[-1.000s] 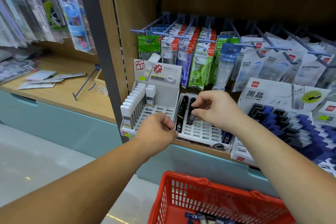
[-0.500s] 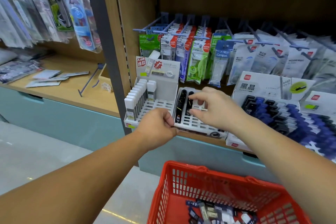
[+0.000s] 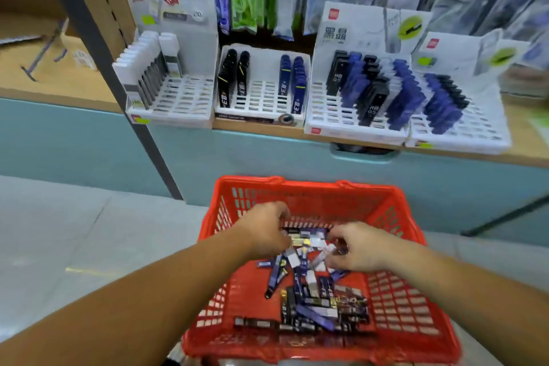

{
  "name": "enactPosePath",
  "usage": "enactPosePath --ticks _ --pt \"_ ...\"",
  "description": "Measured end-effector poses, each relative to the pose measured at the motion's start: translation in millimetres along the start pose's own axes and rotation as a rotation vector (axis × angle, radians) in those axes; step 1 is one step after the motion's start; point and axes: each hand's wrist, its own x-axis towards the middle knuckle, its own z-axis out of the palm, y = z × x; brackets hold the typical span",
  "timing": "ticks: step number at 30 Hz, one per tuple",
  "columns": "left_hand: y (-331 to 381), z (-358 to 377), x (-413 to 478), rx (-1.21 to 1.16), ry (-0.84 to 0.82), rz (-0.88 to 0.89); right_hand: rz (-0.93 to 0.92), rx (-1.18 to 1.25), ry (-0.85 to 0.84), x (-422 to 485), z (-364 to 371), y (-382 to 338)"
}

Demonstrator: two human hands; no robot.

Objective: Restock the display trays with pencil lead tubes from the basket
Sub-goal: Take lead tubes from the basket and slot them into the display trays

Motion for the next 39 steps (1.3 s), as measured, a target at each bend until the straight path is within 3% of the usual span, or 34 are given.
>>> enactPosePath --ticks 5,8,11,14,18,22,25,31,35,39 --pt "-24 68 24 -0.040 -0.200 -0.156 0.106 0.266 0.040 40 71 45" --pt "-48 92 46 0.055 -0.236 -0.201 0.136 0.322 0.028 63 97 61" --pt "-64 105 72 0.264 -0.239 -0.080 0.083 0.233 0.031 92 109 72" --pt "-70 119 93 0.470 -0.300 0.113 0.022 0.086 -0.073 113 117 75" --pt "-79 141 111 0.540 -0.380 0.138 0.018 0.006 -0.088 129 136 79" --pt "-87 153 118 0.568 -0.309 0.116 0.076 0.020 0.045 141 145 82" --pt "-85 165 115 0.516 -0.197 -0.011 0.096 0.016 0.074 143 148 85" --pt "-82 178 111 0.350 -0.089 -0.158 0.018 -0.040 0.157 144 143 77" --pt "-80 179 113 0.378 0.021 -0.042 -0.010 0.005 0.164 149 143 74" --pt "-83 171 121 0.419 -0.205 0.133 0.016 0.009 0.180 157 140 75"
